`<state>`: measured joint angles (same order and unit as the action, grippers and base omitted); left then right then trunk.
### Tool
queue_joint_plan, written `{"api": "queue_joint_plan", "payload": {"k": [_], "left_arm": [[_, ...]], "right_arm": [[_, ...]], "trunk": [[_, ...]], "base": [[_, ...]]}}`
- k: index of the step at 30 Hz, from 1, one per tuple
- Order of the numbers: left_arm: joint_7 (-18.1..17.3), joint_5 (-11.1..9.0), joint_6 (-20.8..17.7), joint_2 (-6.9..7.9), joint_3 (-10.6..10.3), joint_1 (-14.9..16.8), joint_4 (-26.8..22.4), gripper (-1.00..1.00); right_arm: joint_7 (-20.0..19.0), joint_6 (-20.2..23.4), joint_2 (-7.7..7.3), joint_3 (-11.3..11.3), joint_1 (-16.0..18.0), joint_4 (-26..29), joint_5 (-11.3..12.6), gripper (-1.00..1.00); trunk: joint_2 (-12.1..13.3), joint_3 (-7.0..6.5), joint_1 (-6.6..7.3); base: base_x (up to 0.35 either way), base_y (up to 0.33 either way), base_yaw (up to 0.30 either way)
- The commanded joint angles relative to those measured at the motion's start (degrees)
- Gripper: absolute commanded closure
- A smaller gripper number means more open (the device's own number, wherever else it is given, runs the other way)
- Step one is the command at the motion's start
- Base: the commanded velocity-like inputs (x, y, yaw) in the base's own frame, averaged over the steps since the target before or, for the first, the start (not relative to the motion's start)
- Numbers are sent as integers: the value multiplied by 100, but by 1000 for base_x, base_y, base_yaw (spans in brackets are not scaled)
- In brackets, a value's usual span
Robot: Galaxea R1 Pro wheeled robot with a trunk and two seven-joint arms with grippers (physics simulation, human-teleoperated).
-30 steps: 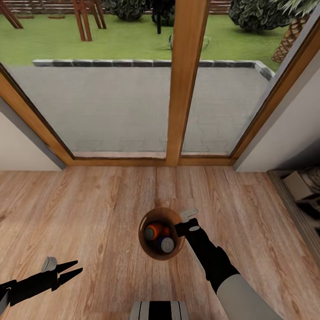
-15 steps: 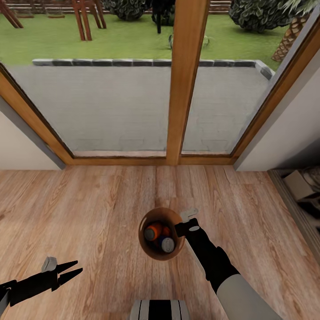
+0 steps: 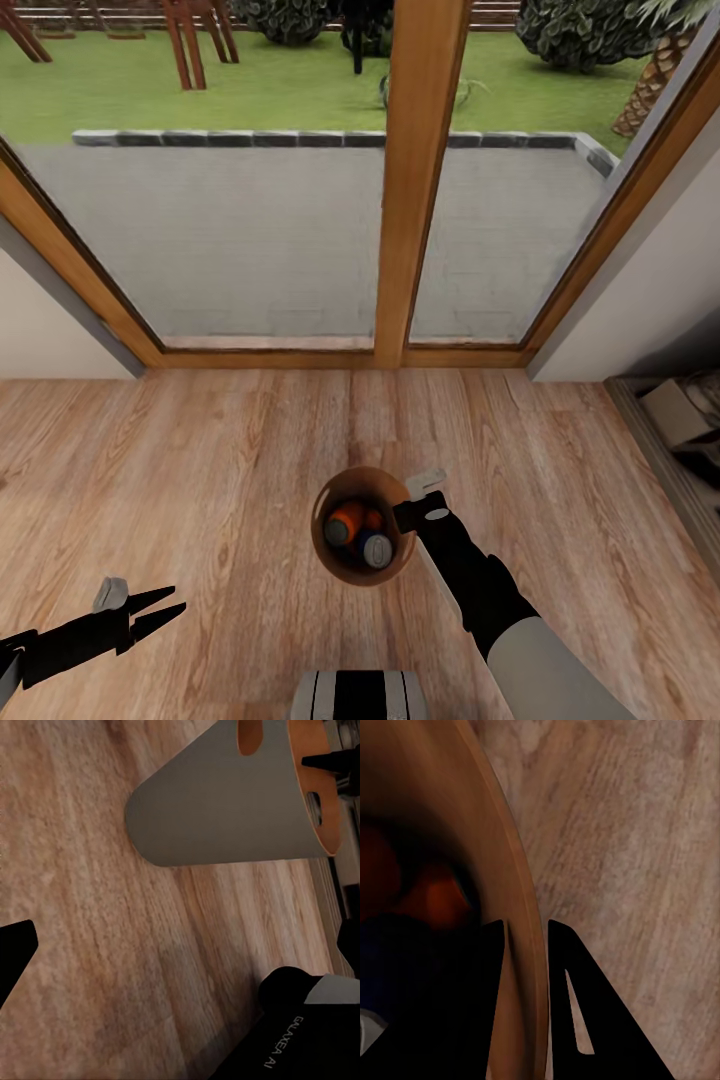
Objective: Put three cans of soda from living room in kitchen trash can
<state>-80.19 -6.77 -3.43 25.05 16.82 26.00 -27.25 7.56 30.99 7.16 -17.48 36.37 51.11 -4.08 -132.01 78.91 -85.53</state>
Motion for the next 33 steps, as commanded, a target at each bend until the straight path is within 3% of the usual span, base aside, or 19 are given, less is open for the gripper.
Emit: {"api": "queue_joint_plan", "payload": {"k": [1, 27, 33], "left_arm": [[1, 0, 0, 0, 1, 0, 0, -100], [4, 0, 0, 0, -2, -4, 0, -100], [4, 0, 0, 0, -3, 0, 0, -100]], "right_arm": [[0, -5, 2, -2, 2, 3, 30, 100], [0, -5, 2, -6, 2, -4, 30, 100], [0, -5, 2, -4, 2, -4, 30, 100]], "trunk": [[0, 0, 0], [-161, 71, -87], [-401, 179, -219]], "base": [[0, 0, 0], [0, 0, 0], [0, 0, 0]]}}
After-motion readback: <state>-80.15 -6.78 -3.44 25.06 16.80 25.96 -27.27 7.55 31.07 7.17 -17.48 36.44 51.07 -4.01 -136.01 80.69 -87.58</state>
